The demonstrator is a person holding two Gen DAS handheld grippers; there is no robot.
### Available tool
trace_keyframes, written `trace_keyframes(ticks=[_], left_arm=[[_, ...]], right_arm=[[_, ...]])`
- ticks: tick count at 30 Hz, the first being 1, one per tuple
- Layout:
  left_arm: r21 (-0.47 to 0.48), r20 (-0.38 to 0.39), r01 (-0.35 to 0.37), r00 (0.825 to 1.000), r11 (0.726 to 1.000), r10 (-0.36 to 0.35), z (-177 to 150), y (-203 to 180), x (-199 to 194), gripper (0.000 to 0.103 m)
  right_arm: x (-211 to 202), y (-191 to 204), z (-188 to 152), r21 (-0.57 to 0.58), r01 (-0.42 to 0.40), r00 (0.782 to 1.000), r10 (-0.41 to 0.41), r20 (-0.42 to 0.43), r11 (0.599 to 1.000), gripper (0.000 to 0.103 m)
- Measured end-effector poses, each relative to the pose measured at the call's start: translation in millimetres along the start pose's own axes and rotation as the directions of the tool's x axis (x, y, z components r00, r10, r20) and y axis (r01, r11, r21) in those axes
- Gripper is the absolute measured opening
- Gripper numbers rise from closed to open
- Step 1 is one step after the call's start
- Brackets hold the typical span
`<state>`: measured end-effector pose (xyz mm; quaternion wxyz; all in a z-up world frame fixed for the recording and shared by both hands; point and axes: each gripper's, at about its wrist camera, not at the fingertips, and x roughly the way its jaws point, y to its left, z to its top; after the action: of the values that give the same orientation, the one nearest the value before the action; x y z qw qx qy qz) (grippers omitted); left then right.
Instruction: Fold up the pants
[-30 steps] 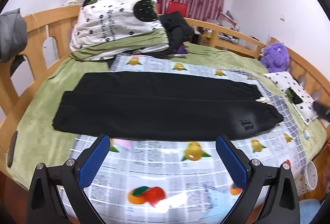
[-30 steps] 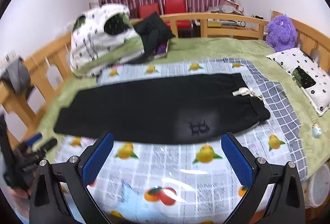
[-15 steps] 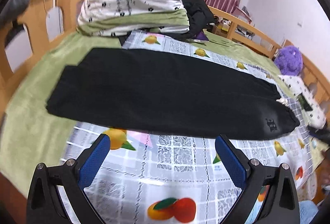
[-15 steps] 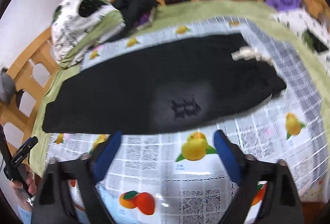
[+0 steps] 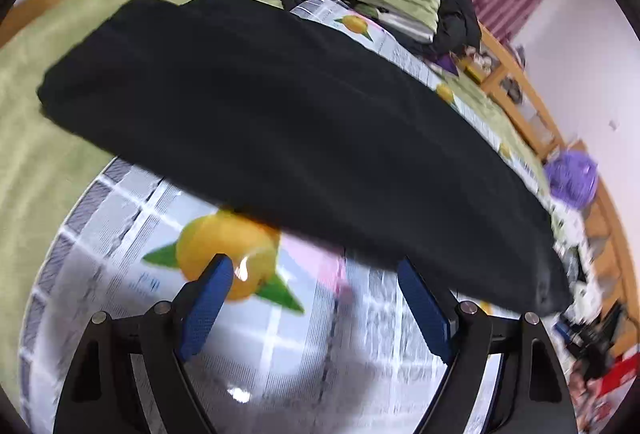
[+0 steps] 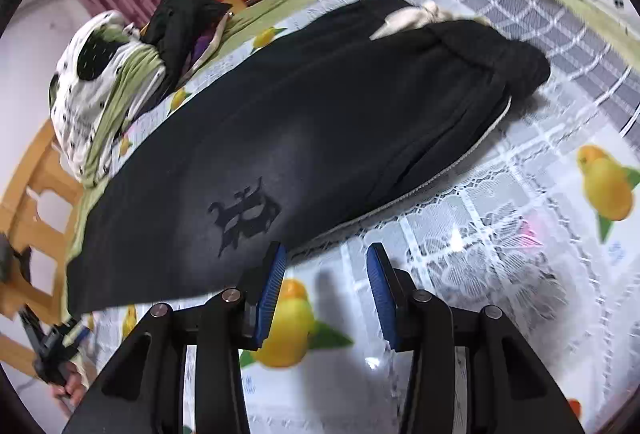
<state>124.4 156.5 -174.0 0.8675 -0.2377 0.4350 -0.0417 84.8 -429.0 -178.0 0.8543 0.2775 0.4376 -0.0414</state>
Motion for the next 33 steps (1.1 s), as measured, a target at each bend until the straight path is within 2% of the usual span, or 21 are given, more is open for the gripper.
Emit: trace_keyframes(ticks=[5,7,8,9,11,15,20,23,27,33], left_arm=[[-0.040,0.013,0.010,1.000,0.999,-0.009,16,-4,19,0.082],[-0.053,0.024,-0.028,0.999,0.998,0.030,23,-5,25,0.062],[-0.058,0.029,-0.058,0.998,0.997,0.060,26,-5,26,0.046],[-0.057,0.030,-0.081,0.996,0.995,0.082,29,-5,27,0.028],[-0.020,0.042,-0.132,0.990,0.991,0.132,37,-9,25,0.011],[0.003,0.128,-0.060,0.990,0.998,0.059,63,-19,-1,0.010],[0.068,0.196,-0.050,0.980,0.996,0.036,119,-48,-13,0.010],[0.130,0.240,-0.095,0.969,0.987,0.062,150,-70,-3,0.010],[0.170,0.273,-0.152,0.957,0.974,0.102,178,-91,22,0.010],[0.218,0.275,-0.238,0.945,0.946,0.174,223,-113,93,0.010]], right_arm=[[25,-20,12,0.117,-0.090,0.996,0.088,0.023,0.989,0.043],[33,-24,17,0.150,-0.127,0.992,0.123,0.038,0.980,0.041],[38,-22,20,0.152,-0.125,0.992,0.121,0.038,0.980,0.036],[41,-20,23,0.144,-0.108,0.994,0.103,0.042,0.984,0.025],[43,-9,29,0.098,-0.066,0.997,0.061,0.053,0.993,0.019],[24,17,46,0.002,-0.070,0.989,0.069,0.134,0.998,0.016],[8,38,92,-0.047,-0.130,0.971,0.137,0.196,0.990,0.015],[12,51,126,-0.069,-0.142,0.966,0.153,0.207,0.987,0.016],[33,72,164,-0.125,-0.105,0.970,0.130,0.208,0.987,0.016],[90,94,214,-0.146,-0.044,0.975,0.075,0.209,0.988,0.016]])
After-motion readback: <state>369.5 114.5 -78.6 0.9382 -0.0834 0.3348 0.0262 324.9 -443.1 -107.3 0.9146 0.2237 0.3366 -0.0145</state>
